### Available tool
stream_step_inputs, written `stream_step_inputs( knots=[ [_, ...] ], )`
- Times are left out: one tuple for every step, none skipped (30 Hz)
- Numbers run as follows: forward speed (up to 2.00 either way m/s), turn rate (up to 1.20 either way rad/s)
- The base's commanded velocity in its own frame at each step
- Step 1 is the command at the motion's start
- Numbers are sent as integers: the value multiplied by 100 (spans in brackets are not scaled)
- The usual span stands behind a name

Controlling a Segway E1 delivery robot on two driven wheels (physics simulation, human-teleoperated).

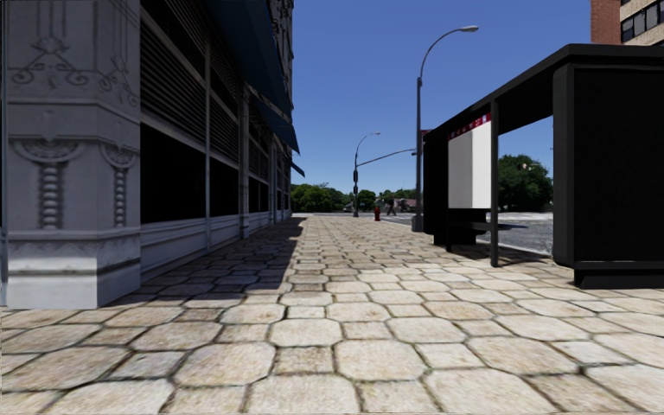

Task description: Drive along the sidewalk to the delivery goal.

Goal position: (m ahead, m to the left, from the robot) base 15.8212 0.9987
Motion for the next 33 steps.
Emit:
stream_step_inputs(
  knots=[
    [198,0],
    [198,0],
    [198,0],
    [198,0],
    [198,0],
    [198,0],
    [198,0],
    [200,0],
    [200,0],
    [199,0],
    [199,0],
    [199,0],
    [199,0],
    [199,0],
    [199,0],
    [199,0],
    [199,0],
    [199,0],
    [199,0],
    [199,0],
    [199,0],
    [199,0],
    [199,0],
    [199,0],
    [199,0],
    [199,0],
    [199,0],
    [199,0],
    [199,0],
    [199,0],
    [199,0],
    [199,0],
    [199,0]
  ],
)
